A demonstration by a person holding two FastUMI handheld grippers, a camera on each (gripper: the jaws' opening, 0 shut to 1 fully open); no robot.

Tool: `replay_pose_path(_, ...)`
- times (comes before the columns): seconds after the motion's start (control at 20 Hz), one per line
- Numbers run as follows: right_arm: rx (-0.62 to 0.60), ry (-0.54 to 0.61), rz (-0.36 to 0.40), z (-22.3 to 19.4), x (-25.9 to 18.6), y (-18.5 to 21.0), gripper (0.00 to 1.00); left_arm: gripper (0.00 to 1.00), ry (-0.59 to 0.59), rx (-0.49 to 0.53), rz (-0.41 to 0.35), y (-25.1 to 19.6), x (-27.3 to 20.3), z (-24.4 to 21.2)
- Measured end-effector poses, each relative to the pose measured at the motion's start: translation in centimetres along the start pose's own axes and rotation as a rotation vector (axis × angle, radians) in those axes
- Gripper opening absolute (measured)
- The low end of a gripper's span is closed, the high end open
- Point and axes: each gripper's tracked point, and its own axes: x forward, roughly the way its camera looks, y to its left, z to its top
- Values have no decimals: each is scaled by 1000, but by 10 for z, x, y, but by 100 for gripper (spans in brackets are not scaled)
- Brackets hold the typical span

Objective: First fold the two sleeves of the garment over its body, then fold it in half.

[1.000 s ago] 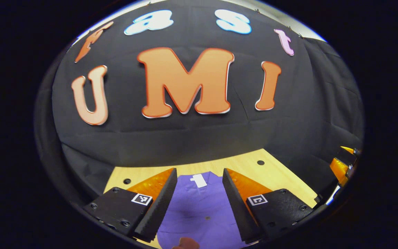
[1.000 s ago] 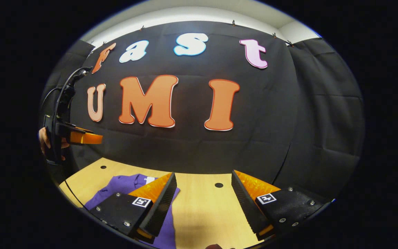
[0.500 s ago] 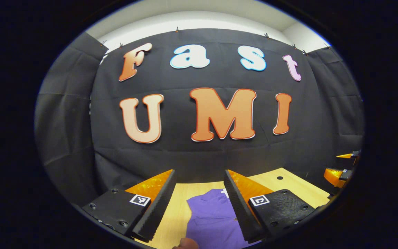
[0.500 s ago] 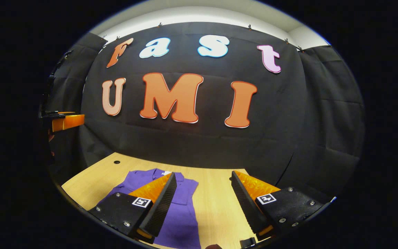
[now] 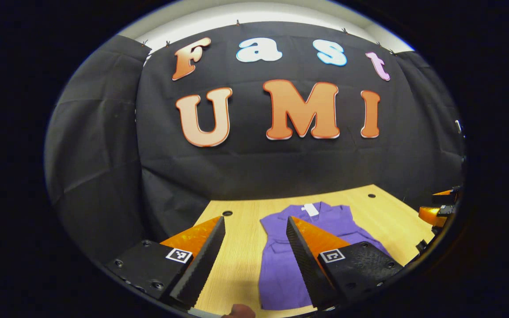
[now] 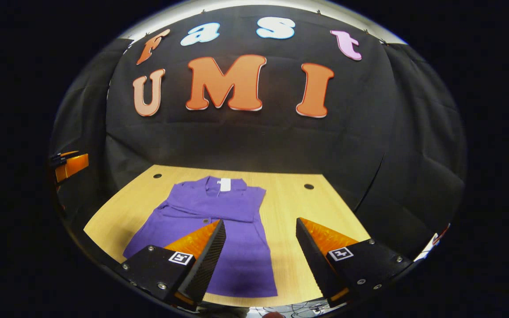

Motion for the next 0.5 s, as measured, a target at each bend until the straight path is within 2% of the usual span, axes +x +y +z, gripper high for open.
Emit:
replay_pose_path(0.1,20,69,-5,-27,7,1,95,89,88,5,-12,-2,6,-34)
replay_pose_path(0.2,22,118,-42,-51,15,-5,96,89,157,3,-25,-7,12,-67)
replay_pose_path(0.5,59,351,7,-141,30,2,96,90,396,2,-57,-24,28,-168)
